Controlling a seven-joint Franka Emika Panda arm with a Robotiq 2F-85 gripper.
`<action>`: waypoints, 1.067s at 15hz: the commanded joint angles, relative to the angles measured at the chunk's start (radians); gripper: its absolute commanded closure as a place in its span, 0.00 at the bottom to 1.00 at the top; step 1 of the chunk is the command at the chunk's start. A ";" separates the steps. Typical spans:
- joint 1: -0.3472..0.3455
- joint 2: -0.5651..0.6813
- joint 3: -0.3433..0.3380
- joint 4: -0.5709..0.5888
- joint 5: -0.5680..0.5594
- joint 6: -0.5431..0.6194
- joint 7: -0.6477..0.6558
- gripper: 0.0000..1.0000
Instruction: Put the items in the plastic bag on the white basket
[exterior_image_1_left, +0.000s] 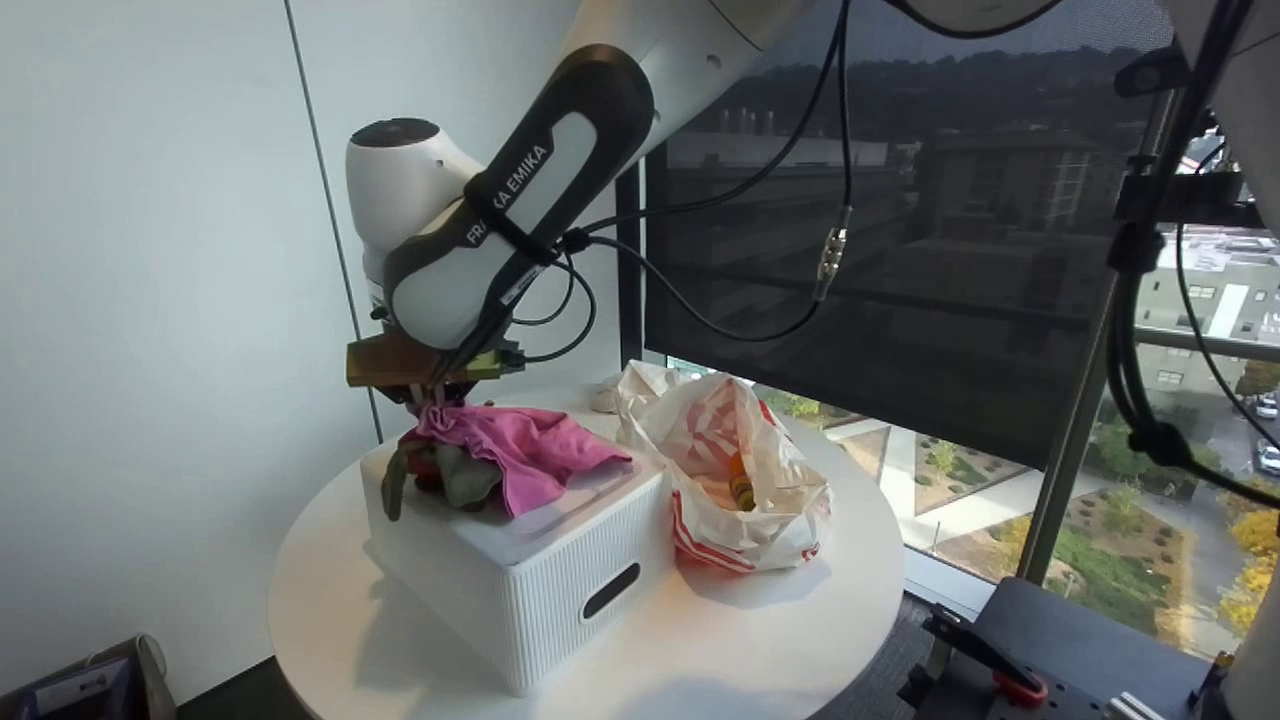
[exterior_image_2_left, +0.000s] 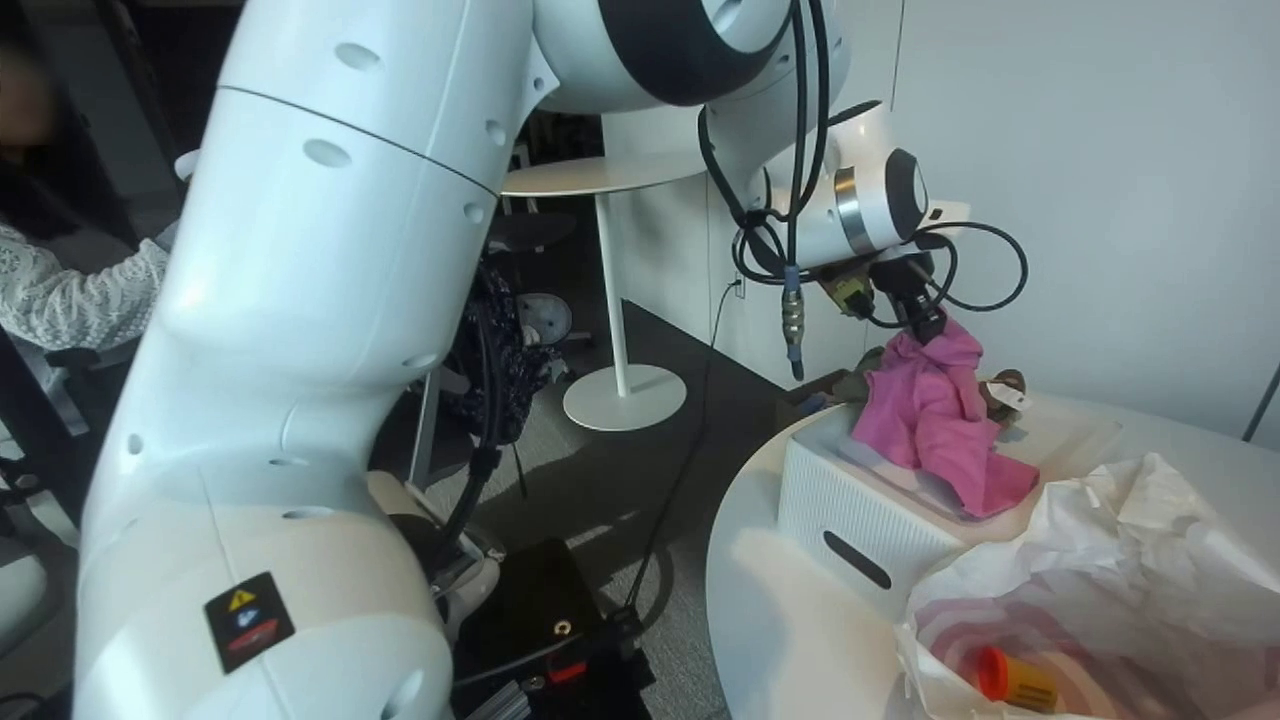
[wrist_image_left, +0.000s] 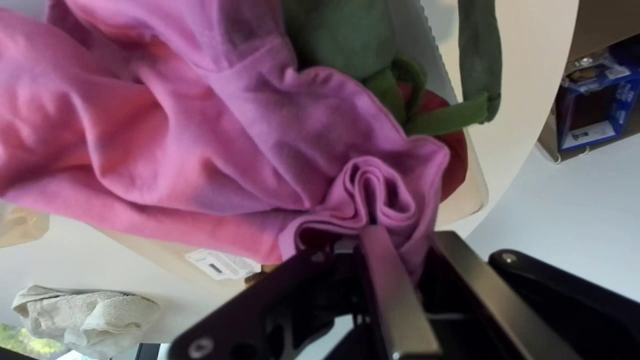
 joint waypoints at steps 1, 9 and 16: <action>0.026 0.032 -0.045 0.019 0.012 0.031 -0.034 0.58; 0.043 -0.035 -0.125 -0.047 0.018 0.117 0.003 0.01; 0.031 -0.207 -0.157 -0.188 0.106 0.100 0.067 0.00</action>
